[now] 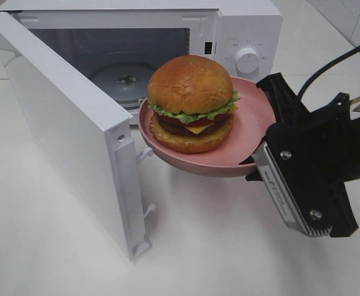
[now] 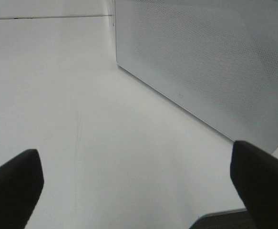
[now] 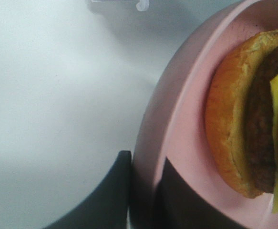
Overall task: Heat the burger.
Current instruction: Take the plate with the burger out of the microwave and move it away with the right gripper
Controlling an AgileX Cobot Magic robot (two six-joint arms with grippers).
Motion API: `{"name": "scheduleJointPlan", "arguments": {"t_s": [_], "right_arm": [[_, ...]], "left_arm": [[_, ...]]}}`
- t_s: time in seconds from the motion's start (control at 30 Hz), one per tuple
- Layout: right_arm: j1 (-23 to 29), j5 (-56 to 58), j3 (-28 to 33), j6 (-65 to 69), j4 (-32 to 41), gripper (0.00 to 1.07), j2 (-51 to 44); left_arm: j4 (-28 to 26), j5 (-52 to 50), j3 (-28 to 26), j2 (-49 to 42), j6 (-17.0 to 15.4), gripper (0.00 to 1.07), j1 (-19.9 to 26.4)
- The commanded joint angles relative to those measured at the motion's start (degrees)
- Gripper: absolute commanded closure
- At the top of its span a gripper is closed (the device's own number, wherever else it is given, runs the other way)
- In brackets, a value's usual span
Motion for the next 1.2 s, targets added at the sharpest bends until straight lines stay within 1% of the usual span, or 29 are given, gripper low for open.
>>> {"name": "scheduleJointPlan", "arguments": {"t_s": [0.03, 0.13, 0.2, 0.23, 0.27, 0.4, 0.47, 0.5, 0.53, 0.57, 0.6, 0.67, 0.73, 0.77, 0.83, 0.93, 1.0, 1.1, 1.17, 1.2], "right_arm": [[-0.4, -3.0, 1.7, 1.7, 0.6, 1.07, -4.4], [-0.4, -2.2, 2.8, 2.7, 0.4, 1.07, -6.4], [-0.4, -0.2, 4.1, 4.4, -1.3, 1.07, -9.9], [-0.4, -0.2, 4.1, 4.4, -1.3, 1.07, -9.9], [-0.4, 1.0, 4.9, 6.1, -3.5, 1.07, -12.2], [-0.4, 1.5, 6.0, 9.7, -6.4, 1.07, -15.3], [-0.4, 2.9, 6.7, 14.3, -10.2, 1.07, -18.5], [-0.4, 2.9, 6.7, 14.3, -10.2, 1.07, -18.5], [-0.4, 5.2, 6.7, 17.3, -13.2, 1.07, -20.5], [-0.4, 5.2, 6.7, 17.3, -13.2, 1.07, -20.5], [-0.4, 7.0, 6.7, 20.5, -16.3, 1.07, -22.2], [-0.4, 7.7, 6.7, 22.4, -17.6, 1.07, -23.3], [-0.4, 10.3, 6.7, 29.5, -22.5, 1.07, -26.9], [-0.4, 10.3, 6.7, 29.5, -22.5, 1.07, -26.9], [-0.4, 12.1, 6.7, 34.0, -26.0, 1.07, -29.1], [-0.4, 12.9, 6.7, 35.6, -27.2, 1.07, -29.7], [-0.4, 15.9, 6.7, 41.9, -31.1, 1.07, -31.2], [-0.4, 16.6, 6.7, 44.2, -32.4, 1.07, -31.3], [-0.4, 19.3, 7.1, 53.9, -38.4, 1.07, -31.3], [-0.4, 19.3, 7.1, 53.9, -38.4, 1.07, -31.3]], "left_arm": [[0.0, -0.7, 0.0, -0.3, -0.2, 0.07, 0.0], [0.0, -0.7, 0.0, -0.3, -0.2, 0.07, 0.0], [0.0, -0.7, 0.0, -0.3, -0.2, 0.07, 0.0], [0.0, -0.7, 0.0, -0.3, -0.2, 0.07, 0.0], [0.0, -0.7, 0.0, -0.3, -0.2, 0.07, 0.0], [0.0, -0.7, 0.0, -0.3, -0.2, 0.07, 0.0], [0.0, -0.7, 0.0, -0.3, -0.2, 0.07, 0.0], [0.0, -0.7, 0.0, -0.3, -0.2, 0.07, 0.0], [0.0, -0.7, 0.0, -0.3, -0.2, 0.07, 0.0], [0.0, -0.7, 0.0, -0.3, -0.2, 0.07, 0.0], [0.0, -0.7, 0.0, -0.3, -0.2, 0.07, 0.0], [0.0, -0.7, 0.0, -0.3, -0.2, 0.07, 0.0], [0.0, -0.7, 0.0, -0.3, -0.2, 0.07, 0.0], [0.0, -0.7, 0.0, -0.3, -0.2, 0.07, 0.0], [0.0, -0.7, 0.0, -0.3, -0.2, 0.07, 0.0], [0.0, -0.7, 0.0, -0.3, -0.2, 0.07, 0.0], [0.0, -0.7, 0.0, -0.3, -0.2, 0.07, 0.0], [0.0, -0.7, 0.0, -0.3, -0.2, 0.07, 0.0], [0.0, -0.7, 0.0, -0.3, -0.2, 0.07, 0.0], [0.0, -0.7, 0.0, -0.3, -0.2, 0.07, 0.0]]}}
